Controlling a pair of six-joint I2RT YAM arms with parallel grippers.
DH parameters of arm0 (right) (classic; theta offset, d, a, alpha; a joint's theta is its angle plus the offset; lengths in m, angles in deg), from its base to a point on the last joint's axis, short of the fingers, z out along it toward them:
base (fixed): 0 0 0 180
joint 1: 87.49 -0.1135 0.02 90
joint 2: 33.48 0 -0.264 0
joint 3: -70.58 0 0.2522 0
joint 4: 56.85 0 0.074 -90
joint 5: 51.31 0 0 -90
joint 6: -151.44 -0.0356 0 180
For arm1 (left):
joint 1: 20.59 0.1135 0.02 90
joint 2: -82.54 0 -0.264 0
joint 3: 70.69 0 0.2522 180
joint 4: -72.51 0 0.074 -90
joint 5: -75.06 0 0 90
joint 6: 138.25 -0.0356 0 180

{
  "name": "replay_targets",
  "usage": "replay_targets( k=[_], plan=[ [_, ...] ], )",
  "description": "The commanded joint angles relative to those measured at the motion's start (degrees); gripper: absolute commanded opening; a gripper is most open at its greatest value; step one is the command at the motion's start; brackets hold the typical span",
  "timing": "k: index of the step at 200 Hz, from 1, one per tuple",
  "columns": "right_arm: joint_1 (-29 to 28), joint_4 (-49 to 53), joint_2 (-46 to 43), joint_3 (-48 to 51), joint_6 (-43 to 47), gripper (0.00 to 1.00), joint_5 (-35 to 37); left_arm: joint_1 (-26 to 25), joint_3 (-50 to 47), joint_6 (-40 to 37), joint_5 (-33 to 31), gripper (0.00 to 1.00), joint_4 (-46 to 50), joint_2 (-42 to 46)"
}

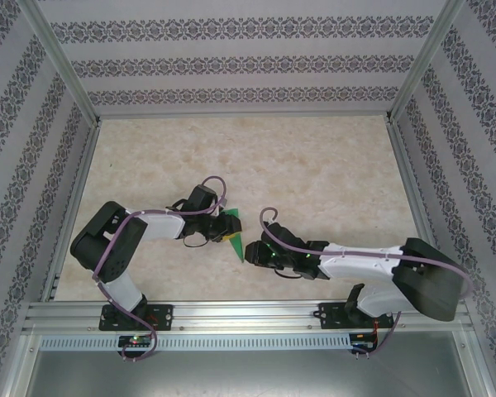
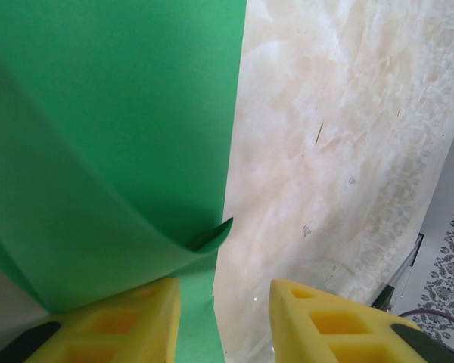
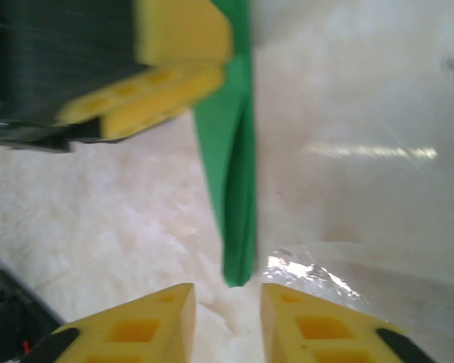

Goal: Fold a paper plane with a square sheet of paper (pick it up from the middle)
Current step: Fold the wing for the fifth time at the center of the table.

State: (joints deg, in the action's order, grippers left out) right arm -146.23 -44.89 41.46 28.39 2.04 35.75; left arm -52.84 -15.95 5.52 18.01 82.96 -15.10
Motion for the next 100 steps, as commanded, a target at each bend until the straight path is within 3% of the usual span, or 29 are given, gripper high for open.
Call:
replay_targets(
  k=[1,33,100],
  plan=[
    [0.5,1.6,-0.8,-1.4,5.2,0.15,-0.7,0.6,0.5,-2.0,-2.8,0.37,2.7,-1.9],
    [2.0,-8.3,6.1,-2.9,3.6,0.06,-6.3,0.6,0.9,-2.4,-2.9,0.37,3.3,-1.9],
    [4.1,-18.0,20.5,-7.1,-0.5,0.02,-12.7,0.6,0.9,-2.5,-2.7,0.37,3.4,-2.2]
  ],
)
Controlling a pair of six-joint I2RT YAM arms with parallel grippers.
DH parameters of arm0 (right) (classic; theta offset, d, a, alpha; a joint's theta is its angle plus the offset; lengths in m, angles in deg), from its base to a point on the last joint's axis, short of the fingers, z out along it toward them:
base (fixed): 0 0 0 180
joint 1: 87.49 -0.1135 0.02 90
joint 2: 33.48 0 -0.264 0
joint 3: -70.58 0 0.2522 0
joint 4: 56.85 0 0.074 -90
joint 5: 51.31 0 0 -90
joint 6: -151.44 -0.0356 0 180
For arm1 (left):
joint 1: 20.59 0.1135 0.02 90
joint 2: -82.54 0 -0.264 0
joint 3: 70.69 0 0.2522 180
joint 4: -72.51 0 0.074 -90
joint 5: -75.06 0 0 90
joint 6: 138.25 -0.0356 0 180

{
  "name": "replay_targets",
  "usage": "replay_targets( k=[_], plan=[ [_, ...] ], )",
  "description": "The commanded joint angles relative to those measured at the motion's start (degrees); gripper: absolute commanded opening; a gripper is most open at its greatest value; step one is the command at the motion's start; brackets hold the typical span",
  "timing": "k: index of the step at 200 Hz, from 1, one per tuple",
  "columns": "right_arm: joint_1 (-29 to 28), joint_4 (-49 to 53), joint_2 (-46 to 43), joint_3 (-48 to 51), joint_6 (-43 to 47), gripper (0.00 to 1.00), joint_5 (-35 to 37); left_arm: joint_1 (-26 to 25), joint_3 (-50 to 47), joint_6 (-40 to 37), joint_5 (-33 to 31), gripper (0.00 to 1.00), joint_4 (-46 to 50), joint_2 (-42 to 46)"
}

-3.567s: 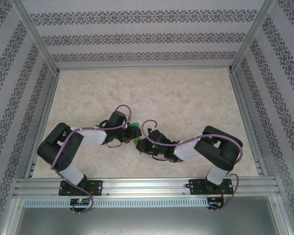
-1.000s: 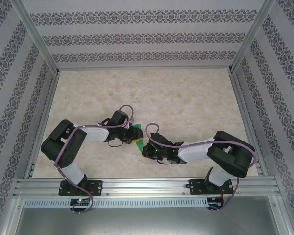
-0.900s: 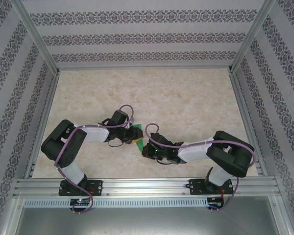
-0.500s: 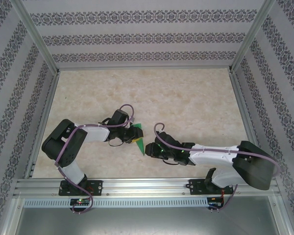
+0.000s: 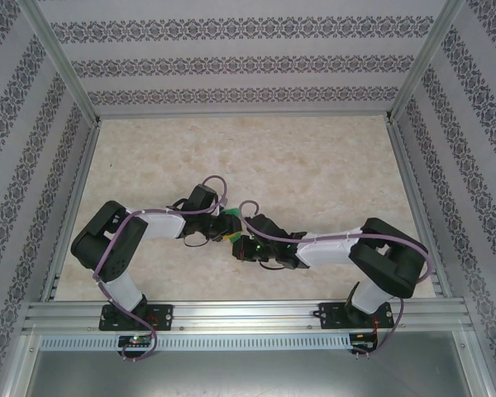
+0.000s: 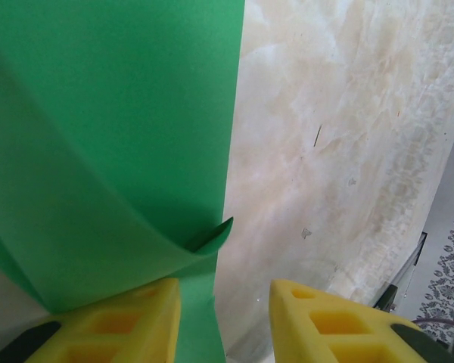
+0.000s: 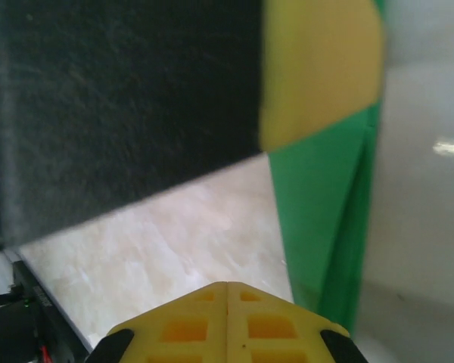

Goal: Fold a paper plane with a square sheet of paper (pick it up from the middle)
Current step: Fold the wing for the fifth time at the center of the table.

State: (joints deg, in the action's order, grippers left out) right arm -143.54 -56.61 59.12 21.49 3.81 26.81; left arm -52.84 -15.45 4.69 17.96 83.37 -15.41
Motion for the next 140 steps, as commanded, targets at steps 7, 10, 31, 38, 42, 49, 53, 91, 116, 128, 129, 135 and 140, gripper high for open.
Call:
replay_targets(
  k=[7,10,31,38,42,49,53,91,116,128,129,135,140],
  plan=[
    [1.5,-5.5,3.5,-0.1,-2.4,0.02,-4.0,0.7,0.4,-1.7,-2.6,0.37,3.0,-1.9],
    [1.5,-4.8,3.6,0.0,-2.3,0.02,-4.0,0.7,0.4,-1.7,-2.6,0.37,3.0,-1.9],
    [1.4,-4.2,4.3,3.2,-3.2,0.02,-3.4,0.6,0.5,-2.0,-2.8,0.37,3.4,-1.8],
    [1.4,-5.6,3.9,5.0,-4.0,0.02,-3.5,0.6,0.4,-2.1,-2.9,0.37,3.5,-1.8],
    [1.5,-6.3,3.7,5.9,-4.2,0.02,-3.5,0.6,0.3,-2.1,-3.0,0.37,3.4,-1.9],
    [1.5,-7.0,3.5,7.1,-4.9,0.03,-3.6,0.7,0.3,-2.1,-3.0,0.37,3.4,-2.0],
    [1.5,-7.2,3.2,7.6,-5.1,0.03,-3.9,0.7,0.2,-2.1,-3.0,0.37,3.4,-2.1],
    [1.4,-11.8,3.0,10.5,-6.5,0.07,-6.7,0.7,-0.4,-1.9,-3.1,0.36,2.9,-2.4],
    [1.3,-11.2,3.1,8.3,-5.4,0.08,-9.1,0.7,-0.2,-1.9,-3.0,0.36,3.0,-2.4],
    [1.2,-12.6,2.3,8.1,-5.6,0.08,-9.2,0.6,-0.2,-1.9,-2.9,0.36,3.1,-2.3],
    [1.2,-12.7,2.2,8.1,-5.6,0.08,-9.2,0.7,-0.2,-1.9,-2.9,0.36,3.1,-2.3],
    [1.3,-12.7,1.6,7.9,-5.6,0.09,-9.3,0.7,-0.2,-1.9,-2.9,0.36,3.1,-2.2],
    [1.4,-12.2,1.1,7.4,-5.4,0.09,-9.2,0.7,-0.2,-1.9,-2.9,0.36,3.2,-2.2]
  ],
)
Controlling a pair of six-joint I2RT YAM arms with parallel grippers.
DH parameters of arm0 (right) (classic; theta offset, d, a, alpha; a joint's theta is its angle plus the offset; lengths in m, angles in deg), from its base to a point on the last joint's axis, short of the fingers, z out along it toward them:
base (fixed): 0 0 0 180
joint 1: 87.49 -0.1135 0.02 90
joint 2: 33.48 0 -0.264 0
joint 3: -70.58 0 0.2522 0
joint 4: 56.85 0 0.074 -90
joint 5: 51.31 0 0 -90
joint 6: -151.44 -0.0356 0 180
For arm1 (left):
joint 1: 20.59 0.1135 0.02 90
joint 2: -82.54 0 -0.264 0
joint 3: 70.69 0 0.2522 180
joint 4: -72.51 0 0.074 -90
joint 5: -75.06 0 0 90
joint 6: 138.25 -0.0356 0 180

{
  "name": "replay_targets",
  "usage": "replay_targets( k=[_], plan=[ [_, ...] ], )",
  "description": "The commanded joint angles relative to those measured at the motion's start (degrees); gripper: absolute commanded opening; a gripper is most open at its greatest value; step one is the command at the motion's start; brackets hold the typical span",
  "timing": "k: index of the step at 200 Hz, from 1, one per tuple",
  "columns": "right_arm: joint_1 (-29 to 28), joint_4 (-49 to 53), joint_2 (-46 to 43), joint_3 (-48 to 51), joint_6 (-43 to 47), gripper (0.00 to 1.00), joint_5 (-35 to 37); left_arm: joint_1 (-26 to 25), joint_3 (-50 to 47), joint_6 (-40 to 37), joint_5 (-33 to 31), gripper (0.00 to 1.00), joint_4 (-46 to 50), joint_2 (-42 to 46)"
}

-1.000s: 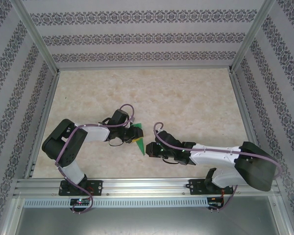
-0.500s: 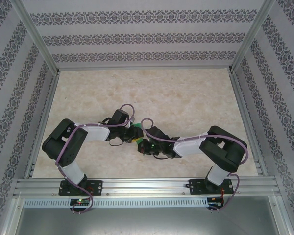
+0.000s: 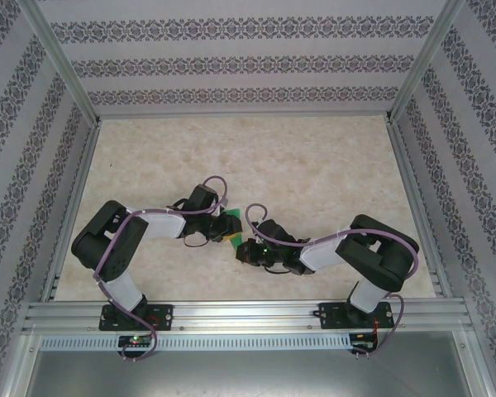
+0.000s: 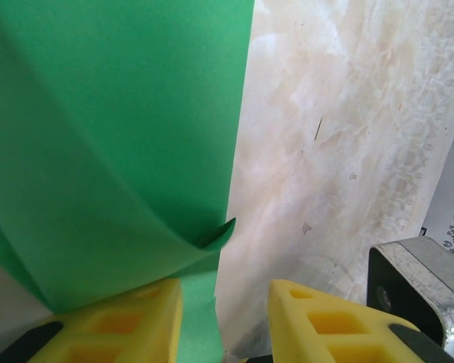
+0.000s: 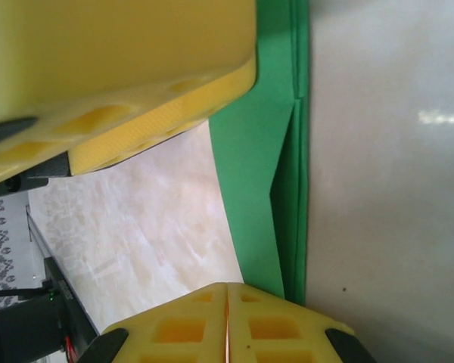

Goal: Fold a paper plane with a square sheet of paper (pick it up from the middle)
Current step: Fold the wing for the fifth time at the center of the table.

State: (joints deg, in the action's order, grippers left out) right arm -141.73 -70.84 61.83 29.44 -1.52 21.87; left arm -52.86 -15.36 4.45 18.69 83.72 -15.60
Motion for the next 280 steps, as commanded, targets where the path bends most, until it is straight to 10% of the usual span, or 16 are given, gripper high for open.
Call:
replay_targets(
  k=[1,142,198,280],
  plan=[
    [-0.4,2.2,-1.8,-0.6,0.0,0.09,-4.2,0.7,-0.3,-1.6,-3.7,0.36,2.8,-2.0],
    [2.5,-9.0,8.4,1.9,-7.4,0.08,-6.5,0.7,0.2,-2.0,-3.0,0.36,2.9,-2.7],
    [2.3,12.1,-3.5,-5.5,1.7,0.09,0.9,0.7,0.1,-1.6,-3.0,0.36,2.6,-2.6],
    [2.8,10.9,5.1,-7.1,1.1,0.04,1.8,0.7,0.5,-0.9,-2.8,0.37,2.0,-2.2]
  ],
)
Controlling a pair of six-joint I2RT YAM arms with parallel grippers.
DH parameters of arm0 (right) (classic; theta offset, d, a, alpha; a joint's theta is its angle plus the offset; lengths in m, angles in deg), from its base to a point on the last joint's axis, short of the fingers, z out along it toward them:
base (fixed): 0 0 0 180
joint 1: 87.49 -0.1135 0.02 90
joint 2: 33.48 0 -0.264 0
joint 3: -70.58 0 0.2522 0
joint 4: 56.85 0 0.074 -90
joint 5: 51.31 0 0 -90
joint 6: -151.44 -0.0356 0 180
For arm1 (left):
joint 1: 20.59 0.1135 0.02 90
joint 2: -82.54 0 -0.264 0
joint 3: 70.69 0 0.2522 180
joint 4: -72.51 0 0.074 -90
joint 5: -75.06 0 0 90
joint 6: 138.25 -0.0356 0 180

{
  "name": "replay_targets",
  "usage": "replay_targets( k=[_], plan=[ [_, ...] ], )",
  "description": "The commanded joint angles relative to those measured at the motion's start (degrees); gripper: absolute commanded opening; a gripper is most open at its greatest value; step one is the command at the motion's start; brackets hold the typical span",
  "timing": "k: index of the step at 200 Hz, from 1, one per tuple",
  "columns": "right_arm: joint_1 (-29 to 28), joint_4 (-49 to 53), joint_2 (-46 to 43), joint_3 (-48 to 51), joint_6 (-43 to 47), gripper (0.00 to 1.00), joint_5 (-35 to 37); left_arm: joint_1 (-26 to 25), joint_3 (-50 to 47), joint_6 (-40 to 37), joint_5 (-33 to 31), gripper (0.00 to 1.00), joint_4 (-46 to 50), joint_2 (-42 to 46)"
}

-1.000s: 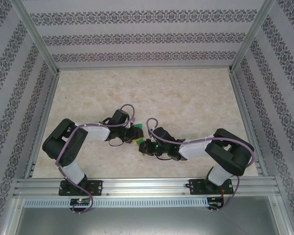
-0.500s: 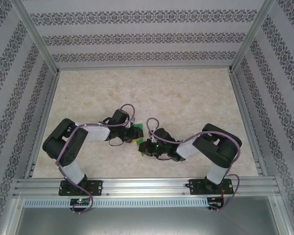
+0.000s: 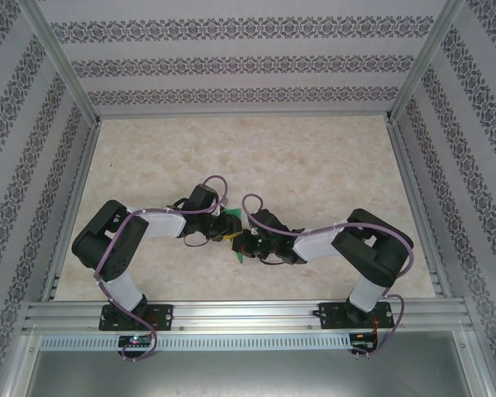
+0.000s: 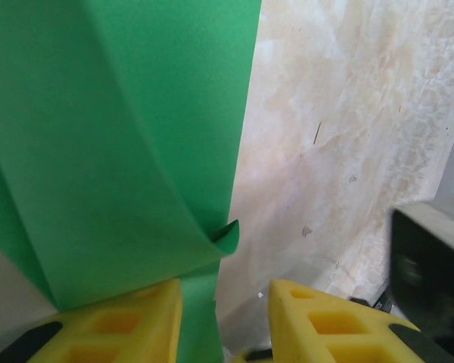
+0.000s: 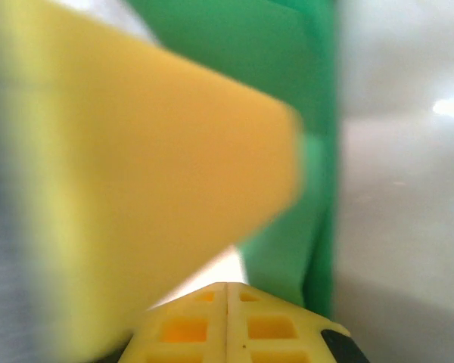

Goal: Fold a paper plane with a square sheet of paper (pick it up from the middle)
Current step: Fold the wing for the fifth time at the center of the table.

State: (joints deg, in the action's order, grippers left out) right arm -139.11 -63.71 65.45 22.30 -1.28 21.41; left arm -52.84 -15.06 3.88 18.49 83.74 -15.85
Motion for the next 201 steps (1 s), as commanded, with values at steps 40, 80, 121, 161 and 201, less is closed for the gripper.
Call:
replay_targets(
  k=[40,80,121,161,201],
  plan=[
    [0.2,7.7,1.2,2.4,2.3,0.0,1.4,0.8,1.7,-2.4,-2.7,0.38,2.3,-2.4],
    [0.4,9.7,1.6,2.8,3.6,0.0,1.0,1.4,2.3,-3.7,0.5,0.46,-2.0,0.2],
    [0.4,8.8,3.7,1.9,3.5,0.0,0.7,2.3,1.5,-1.5,-1.3,0.53,-4.0,10.9],
    [0.4,9.4,4.1,0.8,3.9,0.0,0.3,2.4,-1.3,-5.1,-2.1,0.52,-1.3,15.9],
    [0.4,9.1,4.7,0.8,3.5,0.0,0.2,2.4,-6.9,-4.7,-2.2,0.47,-5.4,17.0]
  ],
)
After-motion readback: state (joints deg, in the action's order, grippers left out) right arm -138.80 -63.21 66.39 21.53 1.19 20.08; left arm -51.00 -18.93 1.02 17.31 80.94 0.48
